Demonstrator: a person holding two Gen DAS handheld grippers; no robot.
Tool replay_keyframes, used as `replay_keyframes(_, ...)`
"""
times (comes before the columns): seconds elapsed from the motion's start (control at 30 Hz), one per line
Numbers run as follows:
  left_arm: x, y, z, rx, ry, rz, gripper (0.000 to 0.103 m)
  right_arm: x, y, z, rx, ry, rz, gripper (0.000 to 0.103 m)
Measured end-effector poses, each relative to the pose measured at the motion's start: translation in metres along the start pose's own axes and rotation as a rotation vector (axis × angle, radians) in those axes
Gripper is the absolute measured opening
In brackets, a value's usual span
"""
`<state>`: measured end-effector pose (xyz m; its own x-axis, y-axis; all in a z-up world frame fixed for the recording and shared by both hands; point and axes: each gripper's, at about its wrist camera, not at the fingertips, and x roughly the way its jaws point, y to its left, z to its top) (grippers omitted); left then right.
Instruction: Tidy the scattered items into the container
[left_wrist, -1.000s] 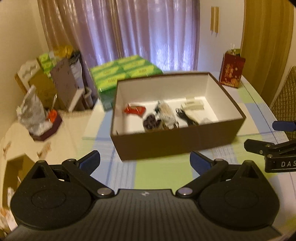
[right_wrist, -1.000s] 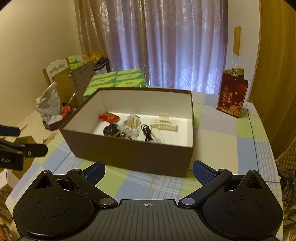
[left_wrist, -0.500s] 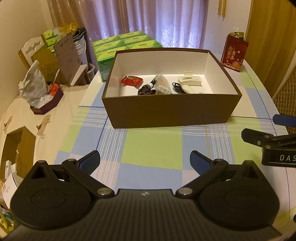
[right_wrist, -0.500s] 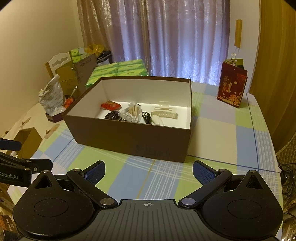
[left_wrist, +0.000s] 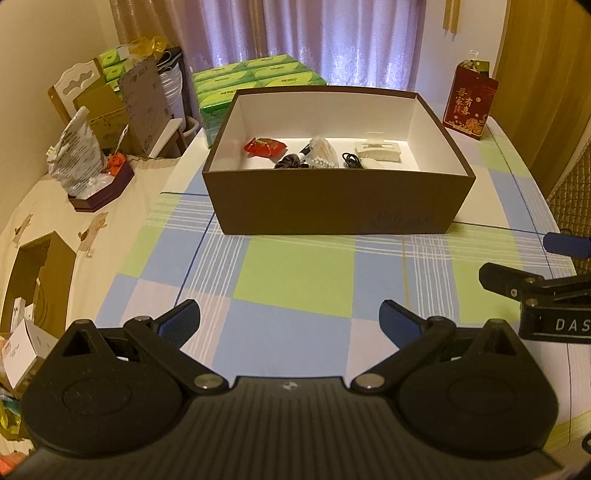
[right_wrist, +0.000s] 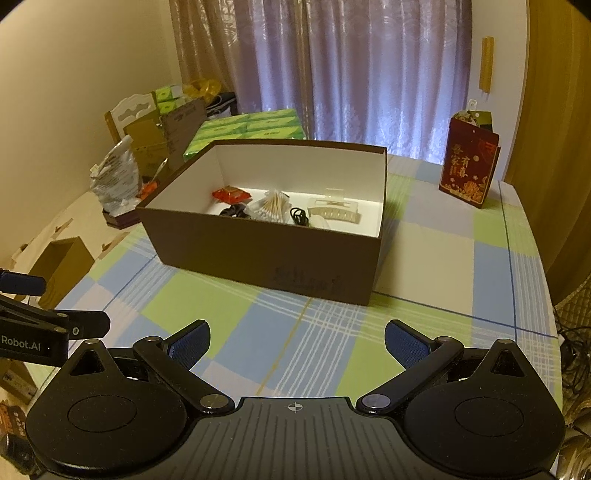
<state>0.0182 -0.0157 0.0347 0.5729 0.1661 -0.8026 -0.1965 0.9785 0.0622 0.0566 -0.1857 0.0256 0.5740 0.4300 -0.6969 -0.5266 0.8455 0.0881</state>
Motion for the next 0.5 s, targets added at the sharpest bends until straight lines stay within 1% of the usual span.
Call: replay_keyframes(0.5,-0.016,-0.015,-0.019,-0.028,-0.016,0.017,0.102,-0.023,-0.006,-0.014,-0.026,-0.021,0.022,0.103)
